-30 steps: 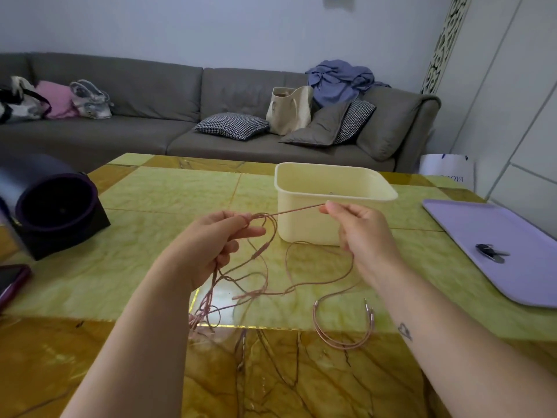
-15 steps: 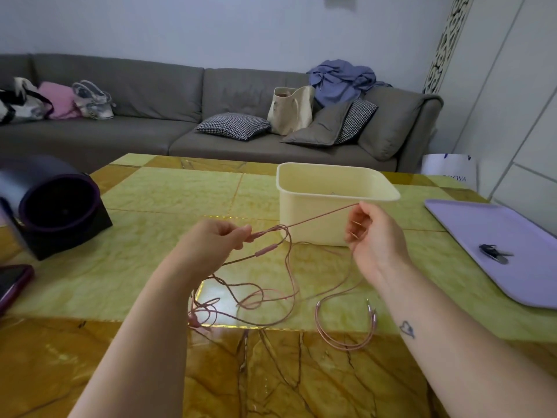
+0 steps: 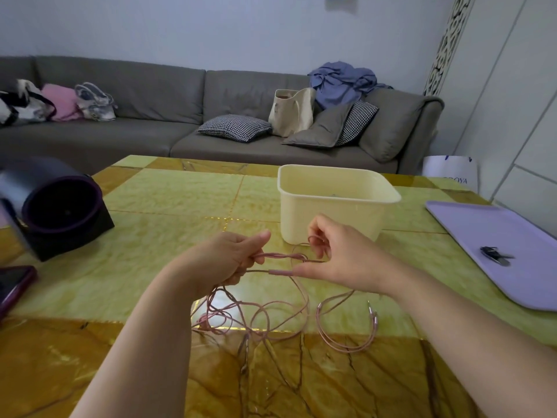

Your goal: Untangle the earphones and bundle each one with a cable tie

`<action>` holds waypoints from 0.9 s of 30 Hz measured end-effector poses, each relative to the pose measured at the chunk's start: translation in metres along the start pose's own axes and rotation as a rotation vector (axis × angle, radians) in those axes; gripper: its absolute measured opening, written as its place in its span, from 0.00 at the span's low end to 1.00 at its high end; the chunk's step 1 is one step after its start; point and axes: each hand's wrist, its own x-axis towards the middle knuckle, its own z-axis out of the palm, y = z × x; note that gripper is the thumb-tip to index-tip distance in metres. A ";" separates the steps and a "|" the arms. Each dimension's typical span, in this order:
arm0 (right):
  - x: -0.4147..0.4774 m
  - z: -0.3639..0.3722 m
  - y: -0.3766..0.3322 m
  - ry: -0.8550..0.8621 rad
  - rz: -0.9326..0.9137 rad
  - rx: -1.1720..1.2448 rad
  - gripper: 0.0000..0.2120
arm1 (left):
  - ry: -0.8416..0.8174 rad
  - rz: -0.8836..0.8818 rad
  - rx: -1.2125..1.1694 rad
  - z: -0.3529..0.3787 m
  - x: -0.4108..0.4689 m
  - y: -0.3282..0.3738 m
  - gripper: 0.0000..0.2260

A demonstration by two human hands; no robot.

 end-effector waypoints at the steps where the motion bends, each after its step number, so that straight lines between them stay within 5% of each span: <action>1: -0.001 -0.002 0.001 -0.006 -0.004 -0.019 0.21 | -0.014 0.000 -0.016 -0.001 -0.001 0.001 0.19; 4: 0.001 -0.009 0.006 0.054 -0.008 -0.025 0.18 | -0.042 0.002 0.067 -0.005 -0.003 -0.001 0.18; 7: 0.005 -0.017 0.012 0.139 -0.009 -0.035 0.16 | 0.012 -0.002 0.192 -0.007 -0.003 -0.002 0.05; 13: 0.011 -0.026 0.024 0.384 0.056 -0.017 0.16 | 0.602 0.155 0.285 -0.009 0.009 -0.004 0.09; 22: 0.013 -0.026 0.049 0.456 0.193 0.193 0.09 | 0.973 0.228 0.468 -0.013 0.014 -0.015 0.10; 25: 0.018 -0.027 0.062 0.622 0.357 0.441 0.10 | 0.971 0.229 0.308 -0.018 0.016 -0.018 0.11; 27: 0.019 -0.026 0.067 0.661 0.459 0.718 0.11 | 0.869 0.153 -0.154 -0.020 0.017 -0.014 0.09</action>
